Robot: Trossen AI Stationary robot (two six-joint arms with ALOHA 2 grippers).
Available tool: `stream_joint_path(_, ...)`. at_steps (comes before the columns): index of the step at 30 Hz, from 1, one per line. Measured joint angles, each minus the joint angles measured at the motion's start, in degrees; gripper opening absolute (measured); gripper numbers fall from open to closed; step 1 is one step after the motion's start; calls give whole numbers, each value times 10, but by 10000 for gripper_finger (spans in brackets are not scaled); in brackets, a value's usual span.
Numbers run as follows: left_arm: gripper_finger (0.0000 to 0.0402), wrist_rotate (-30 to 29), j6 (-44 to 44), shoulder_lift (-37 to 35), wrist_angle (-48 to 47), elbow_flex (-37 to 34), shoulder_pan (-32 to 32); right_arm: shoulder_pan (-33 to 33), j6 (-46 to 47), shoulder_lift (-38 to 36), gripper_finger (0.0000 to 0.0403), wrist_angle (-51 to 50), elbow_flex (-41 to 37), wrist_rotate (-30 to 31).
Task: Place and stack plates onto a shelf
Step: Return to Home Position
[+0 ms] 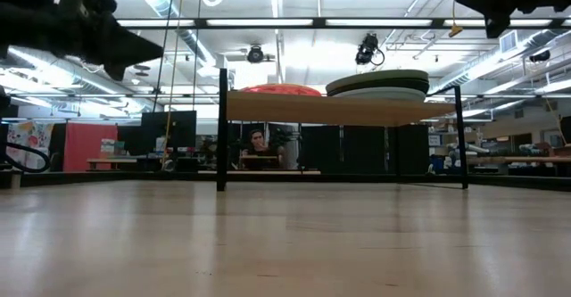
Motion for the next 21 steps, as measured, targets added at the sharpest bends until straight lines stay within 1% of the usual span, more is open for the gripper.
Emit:
stream_joint_path(6,50,-22,-1,-37,19,-43,0,0,10,-48,139,22,-45,0)
stream_joint_path(10,50,-36,-1,-53,25,-62,0,0,11,-46,139,48,-70,-1)
stream_joint_path(14,50,-36,-1,-61,32,-72,0,0,15,-49,139,63,-92,-2)
stream_joint_path(21,50,-36,1,-67,59,-94,0,0,15,-49,139,86,-106,-4)
